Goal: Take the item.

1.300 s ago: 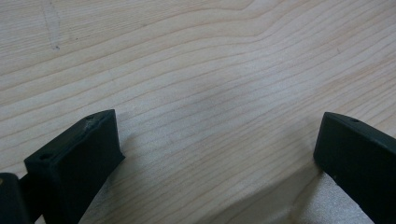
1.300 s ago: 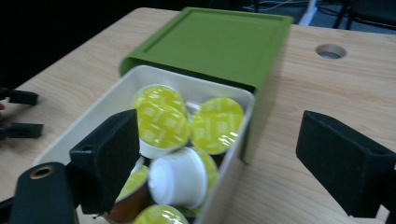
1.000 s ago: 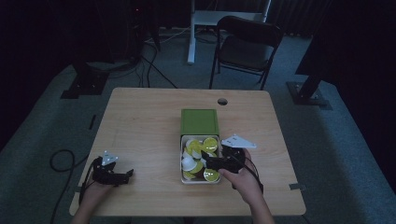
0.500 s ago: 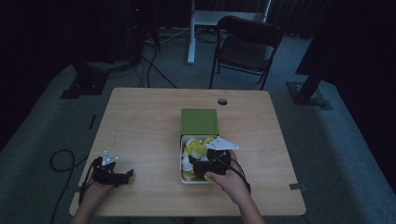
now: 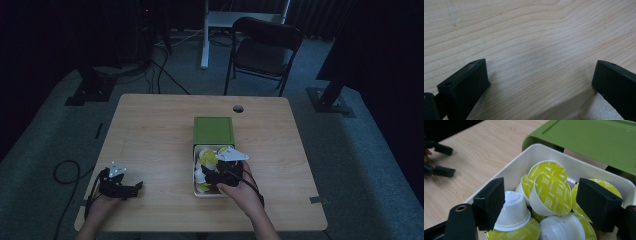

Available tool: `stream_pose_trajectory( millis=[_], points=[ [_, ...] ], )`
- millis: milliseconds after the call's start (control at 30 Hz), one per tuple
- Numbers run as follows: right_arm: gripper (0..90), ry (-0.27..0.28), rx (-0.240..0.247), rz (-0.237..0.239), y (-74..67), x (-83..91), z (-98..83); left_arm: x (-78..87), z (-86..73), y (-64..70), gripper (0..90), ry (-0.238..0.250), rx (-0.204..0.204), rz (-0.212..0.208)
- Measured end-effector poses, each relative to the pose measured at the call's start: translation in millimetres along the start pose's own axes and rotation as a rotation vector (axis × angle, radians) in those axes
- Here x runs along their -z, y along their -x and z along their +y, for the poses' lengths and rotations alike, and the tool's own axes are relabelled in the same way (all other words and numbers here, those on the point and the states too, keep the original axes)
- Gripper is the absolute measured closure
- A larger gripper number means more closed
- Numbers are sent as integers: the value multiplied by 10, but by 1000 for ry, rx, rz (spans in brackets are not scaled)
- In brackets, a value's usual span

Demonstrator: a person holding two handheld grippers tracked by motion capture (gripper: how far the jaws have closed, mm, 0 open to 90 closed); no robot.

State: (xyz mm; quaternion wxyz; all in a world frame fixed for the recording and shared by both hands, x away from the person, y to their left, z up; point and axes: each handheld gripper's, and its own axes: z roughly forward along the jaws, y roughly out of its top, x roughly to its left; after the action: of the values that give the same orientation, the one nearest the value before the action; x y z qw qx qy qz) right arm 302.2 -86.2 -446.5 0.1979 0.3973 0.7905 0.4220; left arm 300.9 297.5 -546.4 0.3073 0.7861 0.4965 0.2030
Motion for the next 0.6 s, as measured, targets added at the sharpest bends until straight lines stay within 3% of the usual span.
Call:
stream_pose_trajectory(
  millis=[267,600],
  points=[
    [268,-36,17,-27,5,-67,-19,0,0,0,6,0,0,0],
    [339,-88,95,-43,7,-125,-17,0,0,0,6,0,0,0]
  ],
)
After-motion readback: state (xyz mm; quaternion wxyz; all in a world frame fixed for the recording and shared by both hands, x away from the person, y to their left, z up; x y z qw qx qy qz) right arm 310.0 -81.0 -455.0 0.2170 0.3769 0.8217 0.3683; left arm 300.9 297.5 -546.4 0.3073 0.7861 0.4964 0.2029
